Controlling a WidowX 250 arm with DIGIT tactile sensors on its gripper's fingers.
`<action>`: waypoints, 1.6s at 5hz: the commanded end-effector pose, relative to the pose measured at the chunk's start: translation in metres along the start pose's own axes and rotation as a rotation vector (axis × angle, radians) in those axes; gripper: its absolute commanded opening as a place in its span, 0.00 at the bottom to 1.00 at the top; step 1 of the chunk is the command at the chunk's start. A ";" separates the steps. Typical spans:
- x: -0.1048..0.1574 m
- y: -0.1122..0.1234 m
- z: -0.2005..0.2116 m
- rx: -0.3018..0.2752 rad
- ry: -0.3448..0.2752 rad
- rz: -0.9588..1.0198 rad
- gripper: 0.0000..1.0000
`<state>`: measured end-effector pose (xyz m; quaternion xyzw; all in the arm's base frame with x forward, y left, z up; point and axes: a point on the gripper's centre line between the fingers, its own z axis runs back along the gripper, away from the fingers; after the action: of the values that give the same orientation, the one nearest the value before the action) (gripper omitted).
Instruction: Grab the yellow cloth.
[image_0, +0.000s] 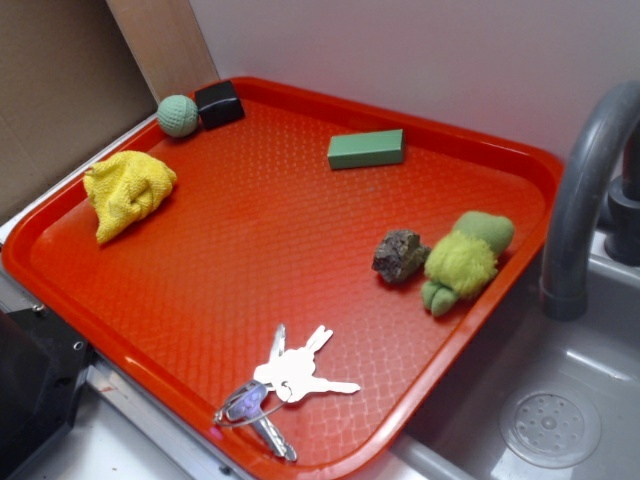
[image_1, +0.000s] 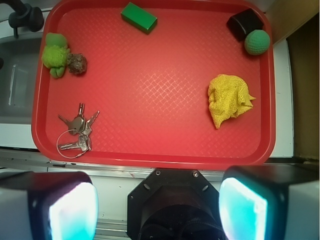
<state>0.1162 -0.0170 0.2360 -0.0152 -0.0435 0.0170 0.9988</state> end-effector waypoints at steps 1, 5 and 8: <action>0.000 0.000 0.000 0.000 0.000 0.000 1.00; 0.032 0.131 -0.123 0.077 -0.024 0.409 1.00; 0.032 0.131 -0.123 0.077 -0.024 0.409 1.00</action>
<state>0.1555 0.1077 0.1061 0.0113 -0.0426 0.2304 0.9721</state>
